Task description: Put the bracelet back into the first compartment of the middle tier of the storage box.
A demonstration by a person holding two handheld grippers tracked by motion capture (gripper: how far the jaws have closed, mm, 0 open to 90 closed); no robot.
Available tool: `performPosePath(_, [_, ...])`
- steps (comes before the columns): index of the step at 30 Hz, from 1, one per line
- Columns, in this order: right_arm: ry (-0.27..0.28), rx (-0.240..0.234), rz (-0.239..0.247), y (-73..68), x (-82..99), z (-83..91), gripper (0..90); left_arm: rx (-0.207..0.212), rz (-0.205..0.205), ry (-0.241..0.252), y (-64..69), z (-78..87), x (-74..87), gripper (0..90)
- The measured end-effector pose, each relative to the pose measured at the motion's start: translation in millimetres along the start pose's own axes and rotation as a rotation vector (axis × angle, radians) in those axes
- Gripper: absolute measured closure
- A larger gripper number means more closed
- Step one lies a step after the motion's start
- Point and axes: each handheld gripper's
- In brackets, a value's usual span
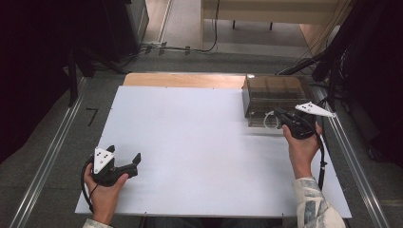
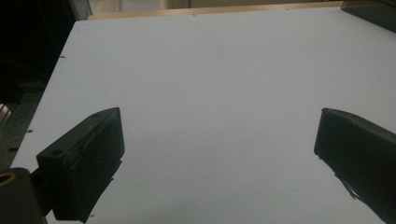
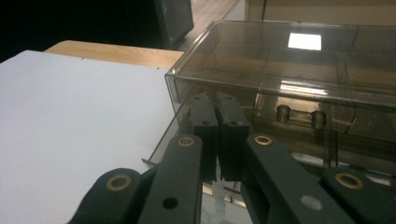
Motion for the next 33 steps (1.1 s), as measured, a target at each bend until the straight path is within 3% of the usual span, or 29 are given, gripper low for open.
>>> performPosePath(14, [0.004,0.007,-0.010,-2.1,-12.2,-16.2,85.4,0.008,-0.002,0.001,0.3,1.0,-0.4,1.8])
performPosePath(33, [-0.042,0.003,-0.022,-2.5,-2.3,-41.0,85.4,0.012,0.000,0.006,0.6,1.8,-0.5,1.8])
Point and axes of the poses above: each handheld gripper's, and its own axes: z roughly backward along the jaws, x roughly out of its underside, y roughly to its right, and after that the axes turned 9 degrees about -x, right-handed
